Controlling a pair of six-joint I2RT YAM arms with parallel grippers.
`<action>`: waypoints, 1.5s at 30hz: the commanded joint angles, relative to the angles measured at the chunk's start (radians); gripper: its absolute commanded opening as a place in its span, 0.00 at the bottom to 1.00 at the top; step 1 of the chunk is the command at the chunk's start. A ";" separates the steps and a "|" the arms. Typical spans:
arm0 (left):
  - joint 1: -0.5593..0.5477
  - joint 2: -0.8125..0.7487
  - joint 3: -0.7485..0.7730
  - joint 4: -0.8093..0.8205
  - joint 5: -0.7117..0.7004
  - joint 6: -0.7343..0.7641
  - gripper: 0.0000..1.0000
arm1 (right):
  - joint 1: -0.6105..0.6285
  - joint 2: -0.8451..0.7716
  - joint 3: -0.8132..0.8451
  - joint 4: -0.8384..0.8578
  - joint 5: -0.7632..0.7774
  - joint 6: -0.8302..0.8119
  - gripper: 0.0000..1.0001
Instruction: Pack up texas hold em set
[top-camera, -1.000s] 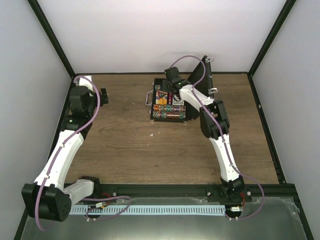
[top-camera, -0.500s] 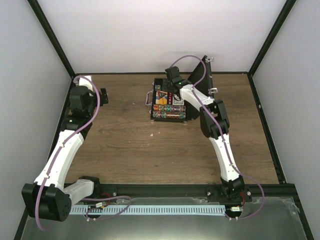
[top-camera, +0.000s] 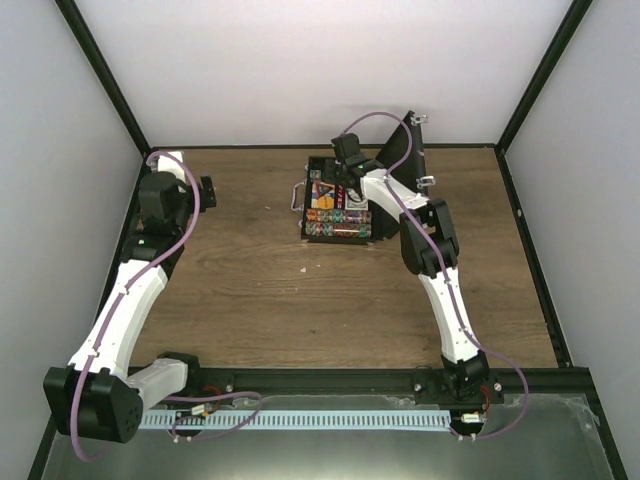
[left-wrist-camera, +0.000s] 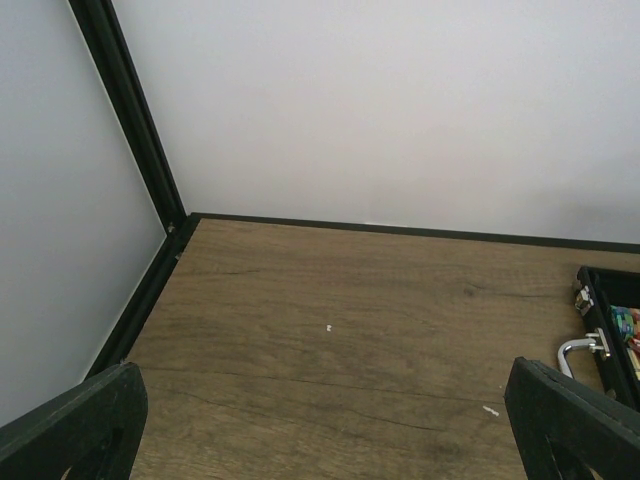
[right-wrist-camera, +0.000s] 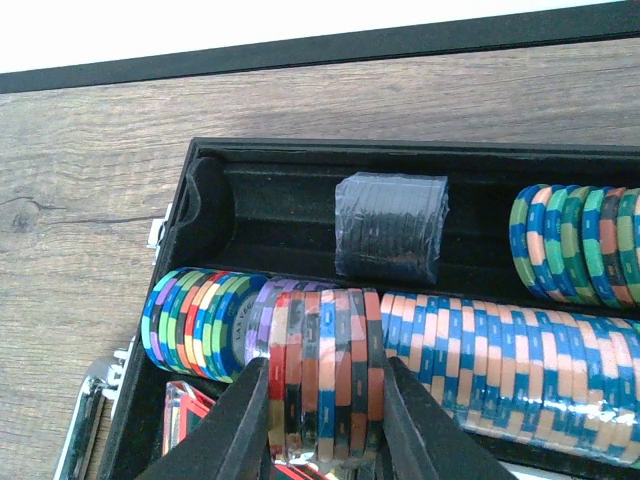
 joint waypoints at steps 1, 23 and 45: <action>0.008 0.001 -0.007 0.018 0.001 0.011 1.00 | -0.001 0.028 0.022 -0.031 0.065 0.032 0.01; 0.007 0.002 -0.010 0.018 0.010 0.009 1.00 | -0.009 -0.026 0.014 -0.040 0.148 -0.082 0.01; -0.126 0.427 -0.051 0.301 0.614 -0.411 0.89 | -0.009 -0.618 -0.441 0.070 -0.141 -0.134 0.01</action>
